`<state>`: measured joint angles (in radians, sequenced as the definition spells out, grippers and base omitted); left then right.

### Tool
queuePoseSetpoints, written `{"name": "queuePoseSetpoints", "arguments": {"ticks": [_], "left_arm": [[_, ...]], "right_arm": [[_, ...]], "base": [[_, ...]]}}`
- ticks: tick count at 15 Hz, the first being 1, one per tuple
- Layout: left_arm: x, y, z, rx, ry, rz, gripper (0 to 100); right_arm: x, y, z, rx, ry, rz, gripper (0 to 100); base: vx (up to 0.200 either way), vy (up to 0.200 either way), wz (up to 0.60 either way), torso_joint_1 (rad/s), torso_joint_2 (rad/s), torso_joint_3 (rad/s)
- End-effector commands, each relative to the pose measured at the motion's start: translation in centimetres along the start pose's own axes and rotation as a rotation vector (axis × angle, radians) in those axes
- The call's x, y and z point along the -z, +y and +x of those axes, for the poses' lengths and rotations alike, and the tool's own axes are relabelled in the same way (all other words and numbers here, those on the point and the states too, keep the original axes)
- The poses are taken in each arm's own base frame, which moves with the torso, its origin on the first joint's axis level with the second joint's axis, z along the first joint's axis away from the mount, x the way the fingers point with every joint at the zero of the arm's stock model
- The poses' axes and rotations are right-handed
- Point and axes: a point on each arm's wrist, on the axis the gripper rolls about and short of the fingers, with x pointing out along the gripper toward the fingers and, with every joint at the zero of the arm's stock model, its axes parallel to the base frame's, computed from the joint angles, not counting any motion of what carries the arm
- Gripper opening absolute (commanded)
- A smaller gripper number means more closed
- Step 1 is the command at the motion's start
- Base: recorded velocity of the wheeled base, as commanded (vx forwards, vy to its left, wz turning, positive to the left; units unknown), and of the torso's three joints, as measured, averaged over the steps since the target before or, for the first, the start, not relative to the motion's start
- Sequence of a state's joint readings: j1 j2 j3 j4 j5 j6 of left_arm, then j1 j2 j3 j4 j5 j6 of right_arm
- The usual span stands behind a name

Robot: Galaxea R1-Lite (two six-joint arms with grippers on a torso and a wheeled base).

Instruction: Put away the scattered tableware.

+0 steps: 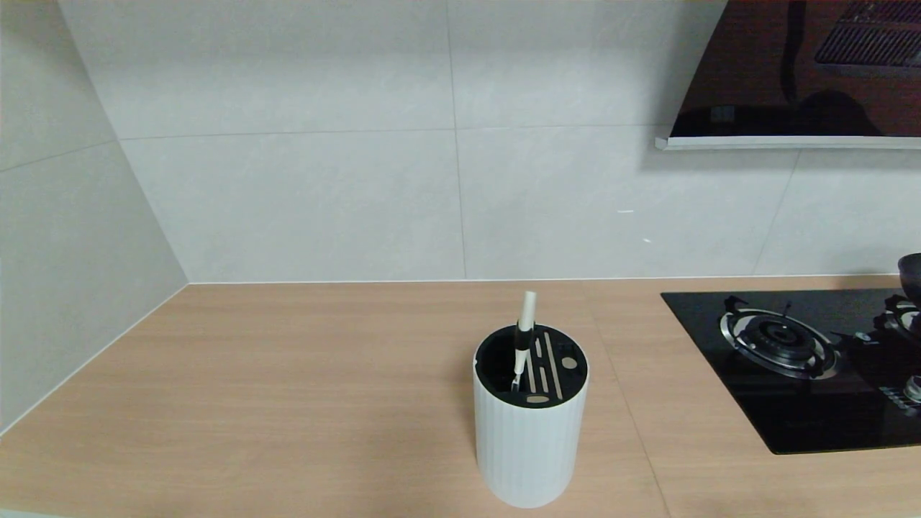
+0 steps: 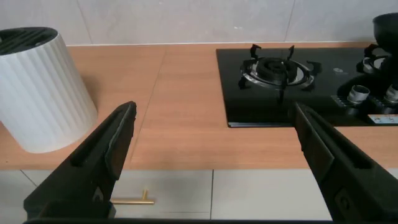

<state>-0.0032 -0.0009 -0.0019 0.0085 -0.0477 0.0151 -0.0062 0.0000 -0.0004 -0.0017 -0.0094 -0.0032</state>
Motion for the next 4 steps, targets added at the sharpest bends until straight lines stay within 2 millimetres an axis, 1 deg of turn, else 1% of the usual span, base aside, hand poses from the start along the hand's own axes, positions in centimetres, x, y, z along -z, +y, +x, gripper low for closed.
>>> {"name": "queuePoseSetpoints", "arguments": {"ticks": [1, 4], "left_arm": [[0.02, 0.0, 0.01, 0.0, 0.002, 0.0, 100], [0.02, 0.0, 0.01, 0.0, 0.002, 0.0, 100]], "right_arm": [[-0.05, 0.0, 0.11, 0.001, 0.016, 0.003, 100], [-0.02, -0.01, 0.13, -0.006, 0.017, 0.014, 100]], "base": [[0.0, 0.0, 0.0, 0.0, 0.0, 0.0], [0.0, 0.0, 0.0, 0.0, 0.0, 0.0]]}}
